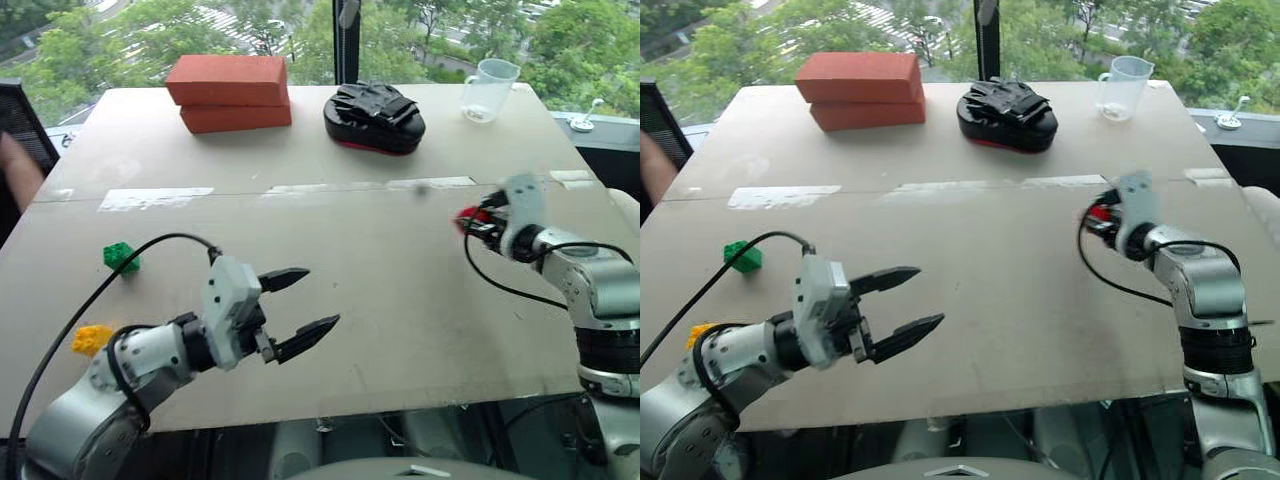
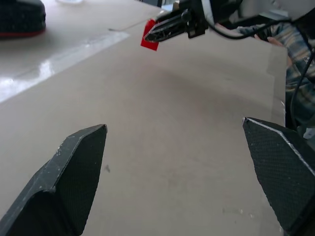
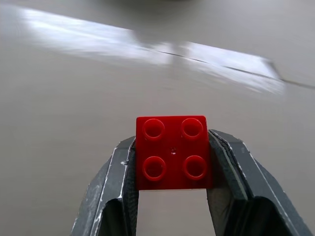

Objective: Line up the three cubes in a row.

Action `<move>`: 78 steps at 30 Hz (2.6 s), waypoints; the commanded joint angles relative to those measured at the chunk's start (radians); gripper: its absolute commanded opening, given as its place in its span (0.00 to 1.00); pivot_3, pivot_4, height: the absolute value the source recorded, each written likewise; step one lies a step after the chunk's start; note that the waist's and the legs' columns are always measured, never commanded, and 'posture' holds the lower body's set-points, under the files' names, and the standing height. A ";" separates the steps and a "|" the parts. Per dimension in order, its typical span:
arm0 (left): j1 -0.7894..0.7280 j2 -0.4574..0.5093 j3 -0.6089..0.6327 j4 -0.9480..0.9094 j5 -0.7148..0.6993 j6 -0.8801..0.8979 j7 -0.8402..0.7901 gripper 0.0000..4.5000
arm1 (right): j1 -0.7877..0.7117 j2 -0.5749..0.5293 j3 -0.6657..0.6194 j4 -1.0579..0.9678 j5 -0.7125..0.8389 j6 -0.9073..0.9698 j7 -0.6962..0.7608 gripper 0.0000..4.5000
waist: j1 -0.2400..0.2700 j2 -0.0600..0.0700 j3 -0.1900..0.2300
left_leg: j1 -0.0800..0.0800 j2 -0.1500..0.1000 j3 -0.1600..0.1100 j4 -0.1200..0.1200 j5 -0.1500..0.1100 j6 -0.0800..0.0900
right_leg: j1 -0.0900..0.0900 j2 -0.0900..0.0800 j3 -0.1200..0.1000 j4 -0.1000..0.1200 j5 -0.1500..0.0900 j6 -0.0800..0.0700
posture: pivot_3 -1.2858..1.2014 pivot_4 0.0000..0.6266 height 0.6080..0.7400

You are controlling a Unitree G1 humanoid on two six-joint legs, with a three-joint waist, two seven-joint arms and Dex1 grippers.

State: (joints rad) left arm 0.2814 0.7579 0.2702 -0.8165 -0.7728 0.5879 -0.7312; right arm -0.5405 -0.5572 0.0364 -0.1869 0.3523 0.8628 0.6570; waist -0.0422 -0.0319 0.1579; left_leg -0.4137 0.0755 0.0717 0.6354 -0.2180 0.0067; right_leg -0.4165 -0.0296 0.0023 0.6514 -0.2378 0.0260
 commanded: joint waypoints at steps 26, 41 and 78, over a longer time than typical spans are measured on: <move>0.182 0.023 0.212 0.003 0.010 -0.102 -0.145 1.00 | -0.468 0.147 0.404 0.850 -0.323 -0.848 0.683 0.29 | 0.028 0.000 0.000 | -0.001 -0.001 0.003 0.002 0.000 0.000 | 0.000 -0.003 -0.002 0.002 -0.002 -0.004 | 0.52 0.24 1.00; 0.168 0.021 0.200 0.020 0.026 -0.108 -0.162 1.00 | -0.537 0.216 0.373 1.077 -0.378 -0.960 0.741 0.41 | 0.027 0.000 0.000 | -0.001 -0.001 0.003 0.002 0.000 0.000 | 0.000 -0.003 -0.002 0.003 -0.002 -0.004 | 0.52 0.24 1.00; -0.345 0.137 0.448 0.435 -0.035 0.601 0.730 1.00 | 0.076 0.095 0.078 -0.248 0.171 -0.392 0.421 0.99 | 0.038 -0.006 -0.001 | 0.000 -0.001 -0.001 0.012 0.000 -0.001 | 0.002 -0.007 -0.007 0.007 -0.002 -0.005 | 0.52 0.24 1.00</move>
State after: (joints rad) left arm -0.0002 0.8389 0.7573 -0.4351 -0.8018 1.0616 -0.0424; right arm -0.4552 -0.4429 0.1375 -0.3881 0.5014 0.4677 1.0853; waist -0.0046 -0.0383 0.1567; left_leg -0.4143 0.0738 0.0716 0.6475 -0.2176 0.0060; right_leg -0.4145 -0.0361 -0.0045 0.6585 -0.2394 0.0214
